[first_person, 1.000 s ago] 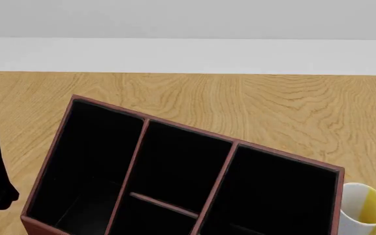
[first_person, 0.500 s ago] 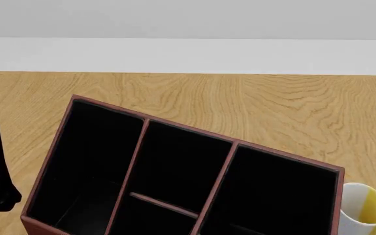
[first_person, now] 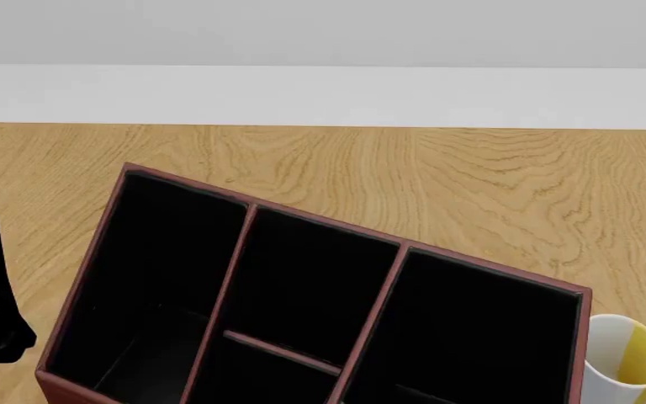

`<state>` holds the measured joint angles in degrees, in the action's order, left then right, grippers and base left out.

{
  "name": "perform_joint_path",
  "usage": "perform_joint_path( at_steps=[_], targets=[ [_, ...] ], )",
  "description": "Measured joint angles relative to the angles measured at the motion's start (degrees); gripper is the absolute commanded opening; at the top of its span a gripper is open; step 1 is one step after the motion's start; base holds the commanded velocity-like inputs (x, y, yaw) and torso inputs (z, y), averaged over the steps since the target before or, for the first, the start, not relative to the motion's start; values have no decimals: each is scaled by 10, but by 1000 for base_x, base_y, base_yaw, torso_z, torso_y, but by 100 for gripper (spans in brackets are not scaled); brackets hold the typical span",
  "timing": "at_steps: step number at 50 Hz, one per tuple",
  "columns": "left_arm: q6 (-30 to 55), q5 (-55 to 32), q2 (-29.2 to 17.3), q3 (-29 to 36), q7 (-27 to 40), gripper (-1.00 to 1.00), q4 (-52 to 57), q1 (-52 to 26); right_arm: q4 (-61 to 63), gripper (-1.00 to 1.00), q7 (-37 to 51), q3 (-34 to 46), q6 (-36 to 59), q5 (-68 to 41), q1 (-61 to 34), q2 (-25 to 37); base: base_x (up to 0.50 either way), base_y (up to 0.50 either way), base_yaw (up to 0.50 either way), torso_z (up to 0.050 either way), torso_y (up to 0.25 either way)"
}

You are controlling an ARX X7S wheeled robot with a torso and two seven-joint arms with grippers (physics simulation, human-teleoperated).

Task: Pick up the book and place it in the front compartment of the caddy.

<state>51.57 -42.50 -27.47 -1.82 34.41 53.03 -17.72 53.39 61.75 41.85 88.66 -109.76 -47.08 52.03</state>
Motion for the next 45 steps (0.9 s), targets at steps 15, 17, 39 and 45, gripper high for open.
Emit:
perform_joint_path(
  at_steps=[15, 17, 39, 45],
  targets=[
    [3, -9, -3, 1, 7, 100, 0, -9, 6, 100, -111, 4, -9, 118, 24, 2, 0, 0, 0, 0, 0],
    [4, -11, -3, 1, 8, 100, 0, -10, 7, 100, -125, 6, -11, 135, 28, 3, 0, 0, 0, 0, 0],
    [-5, -11, -8, 6, 11, 100, -4, -8, 2, 100, -261, 45, -38, 297, 51, 15, 0, 0, 0, 0, 0],
    [-8, -11, -9, 7, 11, 100, -5, -5, -2, 100, -283, 58, -47, 324, 51, 17, 0, 0, 0, 0, 0]
  ],
)
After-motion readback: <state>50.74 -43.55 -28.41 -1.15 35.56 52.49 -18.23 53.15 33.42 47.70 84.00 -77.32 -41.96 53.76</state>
